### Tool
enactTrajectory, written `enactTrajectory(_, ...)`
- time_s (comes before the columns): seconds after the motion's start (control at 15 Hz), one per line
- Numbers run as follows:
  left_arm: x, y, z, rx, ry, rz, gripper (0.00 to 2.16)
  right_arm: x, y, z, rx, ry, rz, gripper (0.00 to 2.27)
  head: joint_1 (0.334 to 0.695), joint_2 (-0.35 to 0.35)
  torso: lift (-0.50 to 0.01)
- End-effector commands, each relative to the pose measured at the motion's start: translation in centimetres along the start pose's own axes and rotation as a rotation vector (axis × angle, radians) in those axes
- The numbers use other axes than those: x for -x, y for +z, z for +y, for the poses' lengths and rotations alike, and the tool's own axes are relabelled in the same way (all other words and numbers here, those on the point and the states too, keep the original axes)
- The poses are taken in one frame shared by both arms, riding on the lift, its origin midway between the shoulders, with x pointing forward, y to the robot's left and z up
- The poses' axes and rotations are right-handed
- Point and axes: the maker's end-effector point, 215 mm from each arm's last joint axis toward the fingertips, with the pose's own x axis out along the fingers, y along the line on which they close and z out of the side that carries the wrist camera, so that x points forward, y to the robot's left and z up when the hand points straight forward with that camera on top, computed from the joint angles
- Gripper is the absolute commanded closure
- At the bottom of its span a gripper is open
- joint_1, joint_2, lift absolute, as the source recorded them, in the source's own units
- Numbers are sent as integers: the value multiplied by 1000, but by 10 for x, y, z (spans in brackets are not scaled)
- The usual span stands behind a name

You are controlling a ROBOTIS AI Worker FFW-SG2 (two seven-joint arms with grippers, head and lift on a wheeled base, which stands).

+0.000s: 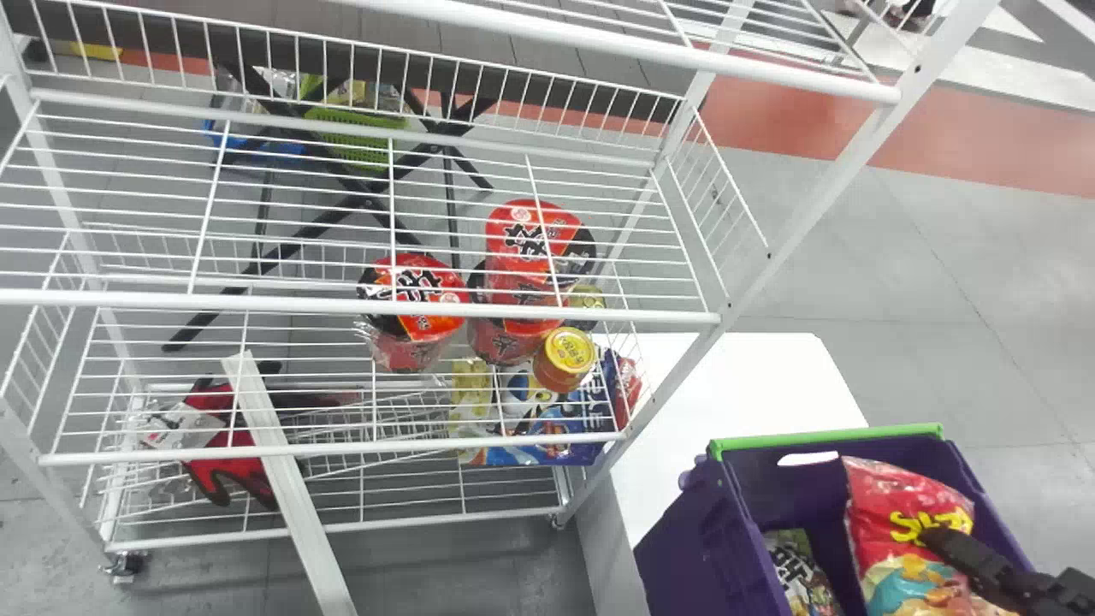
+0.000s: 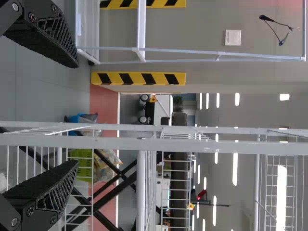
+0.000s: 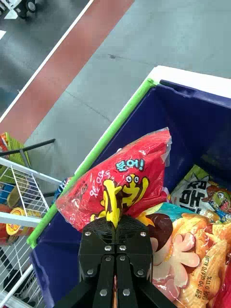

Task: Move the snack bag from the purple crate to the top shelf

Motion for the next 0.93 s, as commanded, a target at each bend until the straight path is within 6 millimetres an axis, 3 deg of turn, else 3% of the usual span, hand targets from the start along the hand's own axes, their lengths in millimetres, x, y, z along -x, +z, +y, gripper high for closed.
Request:
enactTrajectory(0.0, 0, 0, 0, 0, -1, 0, 110, 2, 0, -2, -5, -1, -1, 1986, 695, -350, -376)
enactTrajectory(0.87, 0, -1, -3, 1, -8, 4, 110, 4, -3, -3, -14, 9, 2, 1986, 695, -350, -324)
